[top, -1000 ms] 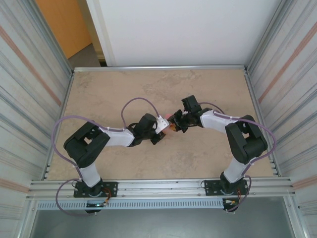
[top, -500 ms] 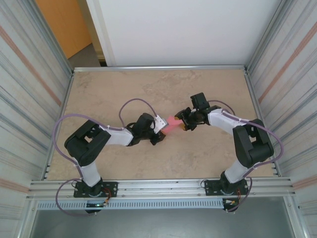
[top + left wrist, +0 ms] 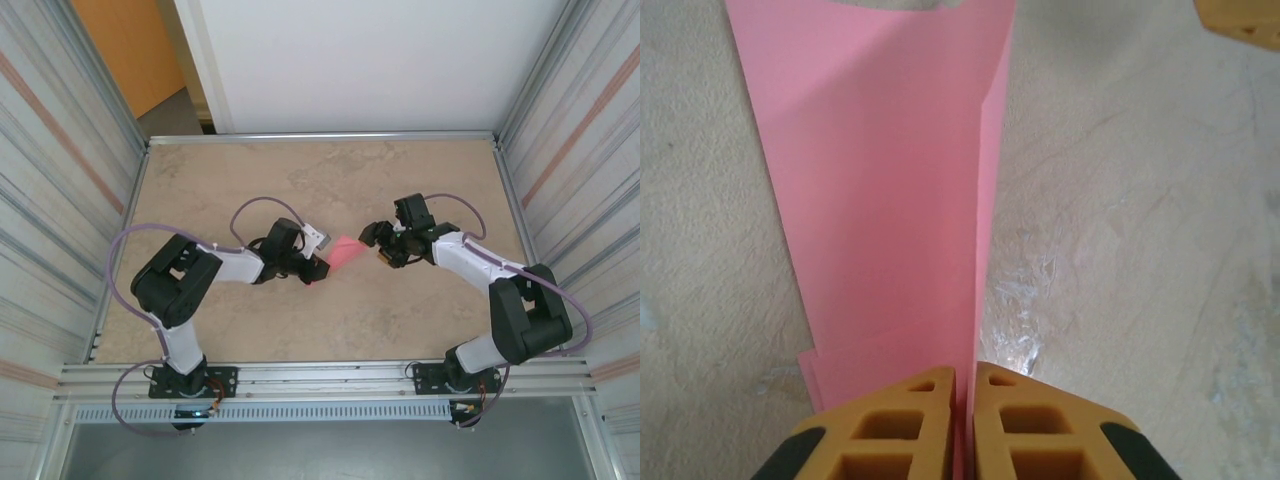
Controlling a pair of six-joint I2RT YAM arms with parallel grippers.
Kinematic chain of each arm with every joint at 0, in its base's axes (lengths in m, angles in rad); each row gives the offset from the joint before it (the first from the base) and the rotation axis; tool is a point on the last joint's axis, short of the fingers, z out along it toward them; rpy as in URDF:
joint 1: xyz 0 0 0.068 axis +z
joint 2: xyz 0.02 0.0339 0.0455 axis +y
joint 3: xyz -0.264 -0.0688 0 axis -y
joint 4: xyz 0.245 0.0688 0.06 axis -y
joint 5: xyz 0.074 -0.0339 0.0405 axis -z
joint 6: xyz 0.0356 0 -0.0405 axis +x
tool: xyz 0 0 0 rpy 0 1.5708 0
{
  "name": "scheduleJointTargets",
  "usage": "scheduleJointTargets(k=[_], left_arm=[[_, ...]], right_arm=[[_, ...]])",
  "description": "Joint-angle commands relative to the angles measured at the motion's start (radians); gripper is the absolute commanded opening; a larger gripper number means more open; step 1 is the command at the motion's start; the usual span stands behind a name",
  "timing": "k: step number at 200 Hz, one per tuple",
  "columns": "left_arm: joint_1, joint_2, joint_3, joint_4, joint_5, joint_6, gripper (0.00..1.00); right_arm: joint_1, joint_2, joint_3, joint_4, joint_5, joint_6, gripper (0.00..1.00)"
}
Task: Fold a paper plane with a square sheet of paper (pick it up from the middle)
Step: Fold the wing for the fifth time at the center of the table.
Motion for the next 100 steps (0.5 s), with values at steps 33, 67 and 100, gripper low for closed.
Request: scheduleJointTargets(k=[33, 67, 100], left_arm=[[0.027, 0.046, 0.047, -0.066, 0.125, -0.147, 0.11], [0.032, 0.049, 0.045, -0.068, 0.142, -0.175, 0.11], [0.039, 0.064, 0.061, -0.078, 0.162, -0.212, 0.10]], right_arm=[[0.096, 0.097, 0.064, -0.026, 0.021, -0.150, 0.67], [0.115, 0.176, 0.113, -0.052, 0.019, -0.159, 0.68], [0.138, 0.241, 0.179, -0.108, 0.051, -0.187, 0.68]])
